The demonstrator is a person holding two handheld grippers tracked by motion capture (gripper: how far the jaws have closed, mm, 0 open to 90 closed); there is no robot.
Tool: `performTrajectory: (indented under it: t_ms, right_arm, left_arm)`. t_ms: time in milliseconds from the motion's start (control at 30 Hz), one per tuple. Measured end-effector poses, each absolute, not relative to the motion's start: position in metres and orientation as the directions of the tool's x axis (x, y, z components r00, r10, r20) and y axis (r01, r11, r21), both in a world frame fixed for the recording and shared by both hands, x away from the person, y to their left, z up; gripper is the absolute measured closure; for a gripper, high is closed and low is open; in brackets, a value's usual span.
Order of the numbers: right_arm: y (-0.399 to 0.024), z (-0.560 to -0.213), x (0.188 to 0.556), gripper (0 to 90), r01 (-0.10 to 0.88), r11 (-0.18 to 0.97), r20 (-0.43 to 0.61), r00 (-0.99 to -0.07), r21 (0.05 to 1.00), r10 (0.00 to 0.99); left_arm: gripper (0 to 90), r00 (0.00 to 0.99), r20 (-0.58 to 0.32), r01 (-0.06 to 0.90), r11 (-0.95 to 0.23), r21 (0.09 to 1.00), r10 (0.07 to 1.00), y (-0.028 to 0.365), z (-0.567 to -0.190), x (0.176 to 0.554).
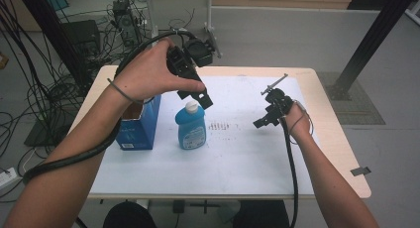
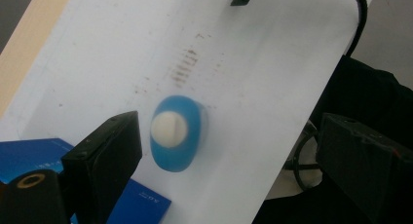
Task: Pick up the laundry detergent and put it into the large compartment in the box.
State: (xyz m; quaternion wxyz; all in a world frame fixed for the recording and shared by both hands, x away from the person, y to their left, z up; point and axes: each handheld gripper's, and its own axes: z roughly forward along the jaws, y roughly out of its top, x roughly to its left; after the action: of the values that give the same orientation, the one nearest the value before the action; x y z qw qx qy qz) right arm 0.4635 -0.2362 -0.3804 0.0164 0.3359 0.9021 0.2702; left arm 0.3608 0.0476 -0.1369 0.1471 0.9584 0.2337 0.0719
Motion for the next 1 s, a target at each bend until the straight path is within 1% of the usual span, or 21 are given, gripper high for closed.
performTrajectory:
  t_ms: [400, 500, 767, 1000]
  right_arm:
    - [-0.237, -0.382, 0.466, 3.9, 0.600, 0.632, 0.147, -0.772, 0.491, 0.618]
    - [-0.237, -0.382, 0.466, 3.9, 0.600, 0.632, 0.148, -0.772, 0.490, 0.618]
    - [-0.236, -0.383, 0.467, 3.9, 0.598, 0.637, 0.142, -0.773, 0.486, 0.618]
    - [-0.236, -0.383, 0.468, 3.9, 0.600, 0.636, 0.143, -0.772, 0.486, 0.619]
  left_arm:
    - [12.0, 0.879, 0.054, 0.436, -0.846, 0.306, 0.473, 0.054, -0.145, 0.376]
    - [9.0, 0.875, 0.073, 0.439, -0.847, 0.299, 0.479, 0.056, -0.150, 0.380]
    - [9.3, 0.892, 0.049, 0.422, -0.866, 0.269, 0.450, 0.059, -0.165, 0.386]
    - [9.2, 0.902, 0.050, 0.406, -0.880, 0.246, 0.429, 0.059, -0.179, 0.389]
